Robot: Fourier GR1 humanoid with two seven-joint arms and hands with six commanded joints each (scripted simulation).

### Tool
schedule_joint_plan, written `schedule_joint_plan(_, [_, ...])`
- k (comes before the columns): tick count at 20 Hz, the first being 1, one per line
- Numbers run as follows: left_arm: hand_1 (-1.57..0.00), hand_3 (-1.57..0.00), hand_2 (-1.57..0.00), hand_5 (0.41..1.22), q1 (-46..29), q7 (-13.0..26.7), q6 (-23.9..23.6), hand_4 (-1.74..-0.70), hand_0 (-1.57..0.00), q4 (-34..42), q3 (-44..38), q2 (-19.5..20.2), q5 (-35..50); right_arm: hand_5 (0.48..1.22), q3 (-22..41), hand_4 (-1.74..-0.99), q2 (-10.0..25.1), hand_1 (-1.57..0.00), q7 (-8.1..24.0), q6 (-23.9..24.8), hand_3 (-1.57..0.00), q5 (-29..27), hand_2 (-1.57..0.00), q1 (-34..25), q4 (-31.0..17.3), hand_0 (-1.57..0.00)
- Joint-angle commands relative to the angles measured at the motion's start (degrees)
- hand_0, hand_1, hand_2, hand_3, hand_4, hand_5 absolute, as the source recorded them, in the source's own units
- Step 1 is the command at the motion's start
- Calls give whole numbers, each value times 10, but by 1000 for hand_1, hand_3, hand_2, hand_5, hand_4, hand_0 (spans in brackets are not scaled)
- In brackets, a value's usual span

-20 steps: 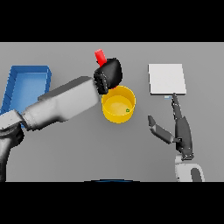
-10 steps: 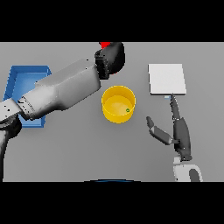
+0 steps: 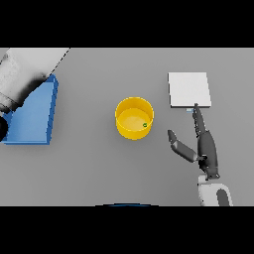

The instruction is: Pick up the red beaker and tilt it to pour out 1 green nut into yellow bowl. Pick up the yellow bowl and place it on the metallic measuring scale.

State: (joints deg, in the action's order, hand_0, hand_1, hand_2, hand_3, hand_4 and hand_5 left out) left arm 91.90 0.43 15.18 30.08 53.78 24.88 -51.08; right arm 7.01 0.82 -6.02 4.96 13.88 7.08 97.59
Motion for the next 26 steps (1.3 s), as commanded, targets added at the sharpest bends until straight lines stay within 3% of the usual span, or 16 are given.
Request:
schedule_joint_plan(1, [-1571, -1379, -1548, 1221, -5, 14, -12, -1727, -1571, -25, -37, 8, 35, 594, 4, -1199, -4, 1, 4, 0, 1, 2, 1, -1, -2, 1])
schedule_joint_plan(3, [-1571, -1360, -1556, 1221, -23, 59, -26, -1732, -1571, -47, -102, 29, 105, 592, 0, -1222, -1, 1, 1, -4, 1, -5, 1, -5, -10, 1])
schedule_joint_plan(8, [-1571, -1426, -1566, 1221, -116, 62, -105, -1738, -1571, -41, -211, 105, 254, 586, -4, -1222, 11, 1, -22, -12, 1, -10, 1, -5, -14, 1])
schedule_joint_plan(10, [-1571, -1414, -1568, 1221, -168, 111, -132, -1739, -1571, -1, -239, 130, 304, 591, -2, -1223, 14, 1, -32, -11, 1, -3, 1, -1, -15, 1])
schedule_joint_plan(15, [-1571, -1451, -1570, 1221, -333, 205, -237, -1740, -1571, 140, -296, 187, 419, 620, 2, -1209, 24, 1, -17, -13, 1, 8, 1, -7, -11, 1])
schedule_joint_plan(19, [-1571, -1450, -1571, 1221, -452, 289, -314, -1741, -1571, 253, -295, 206, 463, 653, 8, -1206, 25, 1, -11, -16, 1, 14, 1, -1, -12, 1])
schedule_joint_plan(26, [-1571, -1493, -1571, 1221, -592, 327, -408, -1741, -1571, 363, -279, 216, 509, 664, 12, -1216, 25, 1, -15, -13, 1, 22, 1, -4, -13, 1])
